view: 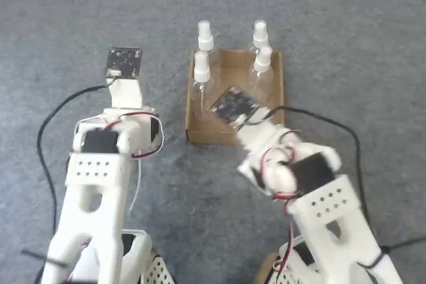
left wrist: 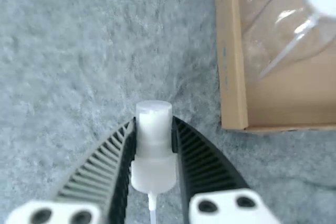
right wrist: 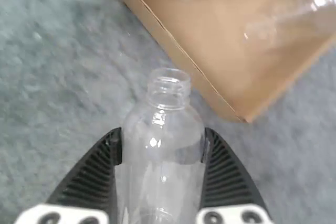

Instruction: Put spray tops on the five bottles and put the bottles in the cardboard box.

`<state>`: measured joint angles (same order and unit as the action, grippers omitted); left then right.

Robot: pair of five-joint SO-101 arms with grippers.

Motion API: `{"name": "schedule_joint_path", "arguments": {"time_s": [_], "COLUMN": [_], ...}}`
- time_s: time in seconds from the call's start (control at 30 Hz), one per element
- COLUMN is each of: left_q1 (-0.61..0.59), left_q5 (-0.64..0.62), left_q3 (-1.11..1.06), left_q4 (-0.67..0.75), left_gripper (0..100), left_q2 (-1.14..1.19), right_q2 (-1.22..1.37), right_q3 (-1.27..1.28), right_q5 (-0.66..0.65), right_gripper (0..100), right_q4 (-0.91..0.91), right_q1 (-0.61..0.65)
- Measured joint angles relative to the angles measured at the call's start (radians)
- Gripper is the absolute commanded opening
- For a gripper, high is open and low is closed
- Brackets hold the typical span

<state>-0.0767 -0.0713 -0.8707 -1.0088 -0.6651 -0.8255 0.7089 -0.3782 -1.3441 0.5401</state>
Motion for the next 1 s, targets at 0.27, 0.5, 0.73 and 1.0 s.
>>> {"name": "schedule_joint_path", "arguments": {"time_s": [0.27,0.5,0.73,1.0], "left_q1": [0.000,0.000,-0.037,-0.080], "left_q5": [-0.005,-0.005,-0.005,-0.006], "left_q3": [-0.072,-0.112,-0.115,-0.115], "left_q4": [0.000,0.000,0.000,0.000], "left_gripper": [1,1,1,1], "left_q2": [-0.264,-0.371,-0.391,-0.393], "right_q2": [0.002,0.000,0.000,0.000], "right_q3": [0.064,0.080,0.094,0.261], "right_q5": [0.061,0.063,0.069,0.069], "right_gripper": [0.6,0.6,0.6,0.6], "right_q4": [0.117,0.124,0.250,0.489], "right_q1": [0.075,0.081,0.083,0.141]}}
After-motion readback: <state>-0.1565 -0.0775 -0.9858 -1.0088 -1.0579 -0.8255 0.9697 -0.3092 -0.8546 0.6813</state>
